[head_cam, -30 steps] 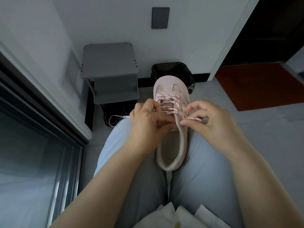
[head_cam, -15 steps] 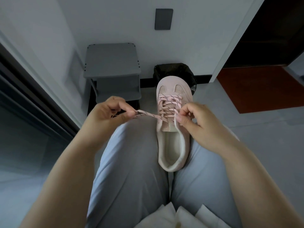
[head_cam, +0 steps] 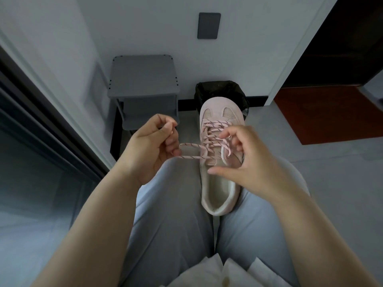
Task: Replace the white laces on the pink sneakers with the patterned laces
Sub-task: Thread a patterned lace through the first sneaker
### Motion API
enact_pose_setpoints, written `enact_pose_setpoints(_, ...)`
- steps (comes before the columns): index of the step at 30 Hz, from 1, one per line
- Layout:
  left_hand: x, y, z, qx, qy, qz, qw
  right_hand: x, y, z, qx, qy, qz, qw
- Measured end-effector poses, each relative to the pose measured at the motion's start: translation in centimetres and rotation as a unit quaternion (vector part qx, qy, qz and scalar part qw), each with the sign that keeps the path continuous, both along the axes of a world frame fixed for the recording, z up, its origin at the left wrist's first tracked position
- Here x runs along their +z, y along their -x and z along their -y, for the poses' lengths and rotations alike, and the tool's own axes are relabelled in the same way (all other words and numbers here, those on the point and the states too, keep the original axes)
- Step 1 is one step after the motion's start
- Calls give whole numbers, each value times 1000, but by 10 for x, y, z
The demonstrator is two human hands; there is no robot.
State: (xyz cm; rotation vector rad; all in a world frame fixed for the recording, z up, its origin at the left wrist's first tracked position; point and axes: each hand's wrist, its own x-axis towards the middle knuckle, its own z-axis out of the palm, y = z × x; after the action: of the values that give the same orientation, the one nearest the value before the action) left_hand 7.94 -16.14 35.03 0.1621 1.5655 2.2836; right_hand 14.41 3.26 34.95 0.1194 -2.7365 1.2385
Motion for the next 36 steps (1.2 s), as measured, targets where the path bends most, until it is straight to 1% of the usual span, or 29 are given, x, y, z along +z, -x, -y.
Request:
enact_pose_setpoints(1, 3, 2, 0, 3, 17, -5, 1000, -2, 1, 2, -2, -28, -19, 999)
enact_pose_setpoints(2, 4, 4, 3, 4, 28, -10, 1000, -4, 1, 3, -10, -36, -35, 999)
enact_pose_setpoints(4, 5, 10, 10, 1, 57, -19, 998, -6, 2, 3, -32, -26, -45, 998)
enact_pose_setpoints(6, 2, 12, 13, -3, 126, -42, 991, -7, 1, 4, -35, -14, -40, 998)
enact_pose_setpoints(7, 2, 12, 11, -2, 185, -74, 980, -6, 0, 5, -31, -12, -39, 999)
enact_pose_setpoints(9, 3, 11, 2, -5, 311, -170, 935, -5, 1, 6, -16, -19, -43, 999)
enact_pose_setpoints(11, 4, 10, -6, -39, 411, -261, 872, -5, 2, 6, -4, -42, -46, 998)
enact_pose_setpoints(12, 4, 10, -9, -63, 449, -291, 842, -7, 3, 6, -4, -53, -51, 997)
enact_pose_setpoints(14, 5, 11, -12, -108, 514, -307, 794, -11, 4, 5, -24, -66, -71, 995)
enact_pose_setpoints(15, 5, 11, -14, -123, 541, -297, 777, -12, 5, 5, -37, -65, -79, 994)
enact_pose_setpoints(17, 5, 12, -16, -136, 566, -286, 761, -14, 7, 3, -50, -54, -91, 993)
enact_pose_setpoints(19, 6, 14, -15, -137, 545, -296, 772, -15, 7, 2, -49, -47, -96, 993)
enact_pose_setpoints(21, 12, 16, -8, -125, 514, -290, 797, -14, 5, 3, -39, -37, -89, 995)
enact_pose_setpoints(23, 17, 17, 2, -90, 458, -273, 841, -13, 3, 6, -22, -37, -85, 995)
enact_pose_setpoints(26, 21, 18, 10, -27, 339, -213, 916, -14, 3, 7, 2, -80, -110, 991)
enact_pose_setpoints(28, 23, 17, 9, -15, 282, -174, 944, -17, 4, 7, 2, -106, -123, 987)
enact_pose_setpoints(30, 24, 15, 6, -22, 270, -160, 949, -19, 5, 7, -8, -108, -129, 986)
enact_pose_setpoints(34, 17, 9, -3, -27, 280, -165, 945, -19, 7, 12, -38, -82, -131, 987)
enact_pose_setpoints(36, 15, 1, -9, -40, 249, -159, 955, -17, 6, 15, -51, -78, -139, 986)
